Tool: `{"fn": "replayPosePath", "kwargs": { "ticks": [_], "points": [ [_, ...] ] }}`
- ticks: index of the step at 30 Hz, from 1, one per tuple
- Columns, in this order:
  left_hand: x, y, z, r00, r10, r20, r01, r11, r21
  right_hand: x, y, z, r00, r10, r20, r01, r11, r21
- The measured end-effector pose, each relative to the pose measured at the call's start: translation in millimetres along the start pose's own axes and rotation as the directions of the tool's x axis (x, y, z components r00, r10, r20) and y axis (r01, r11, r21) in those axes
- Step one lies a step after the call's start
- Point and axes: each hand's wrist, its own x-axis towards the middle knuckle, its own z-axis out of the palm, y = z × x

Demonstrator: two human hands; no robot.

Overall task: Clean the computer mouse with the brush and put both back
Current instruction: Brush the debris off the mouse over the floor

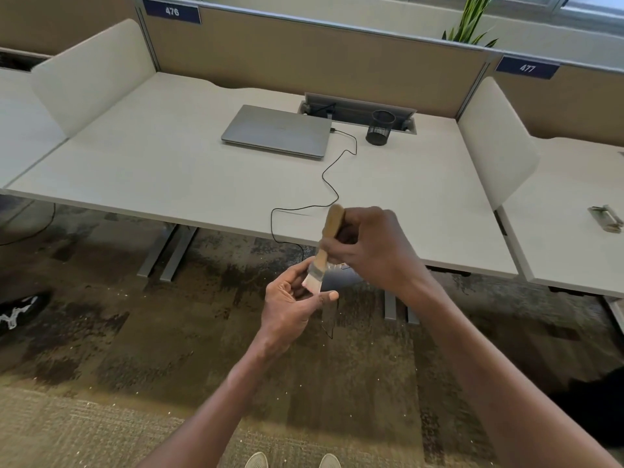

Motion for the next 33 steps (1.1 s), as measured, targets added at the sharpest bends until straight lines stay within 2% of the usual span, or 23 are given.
{"fn": "replayPosePath", "kwargs": {
  "ticks": [3,10,15,17,20,23,26,33],
  "points": [
    [1,-2,0,1.000,-0.003,0.009,0.003,1.000,0.005,-1,2,8,0.999,-0.035,-0.010,0.034,0.998,-0.060],
    [-1,1,1,1.000,0.010,-0.010,-0.010,1.000,0.009,7,8,-8,0.979,-0.025,-0.203,0.019,0.999,-0.035],
    [2,0,2,1.000,0.015,0.025,-0.016,1.000,0.019,3,4,2,0.999,-0.008,-0.048,0.008,1.000,-0.004],
    [3,-1,3,0.999,0.020,0.046,-0.022,0.999,0.027,5,5,8,0.999,-0.005,-0.042,0.004,1.000,-0.028],
    [3,-1,4,0.999,0.022,0.029,-0.022,0.999,0.023,10,8,7,0.990,0.006,-0.138,-0.011,0.999,-0.038],
    [3,-1,3,1.000,0.018,0.010,-0.018,1.000,0.026,8,10,-4,0.971,-0.045,-0.234,0.030,0.997,-0.066],
    [4,-1,0,1.000,0.031,0.006,-0.031,0.999,0.038,-1,9,-12,0.991,-0.080,-0.106,0.083,0.996,0.025],
    [7,-3,1,1.000,0.020,0.023,-0.021,0.999,0.046,-8,18,-12,0.987,-0.138,0.082,0.138,0.990,0.004]
  ]
}}
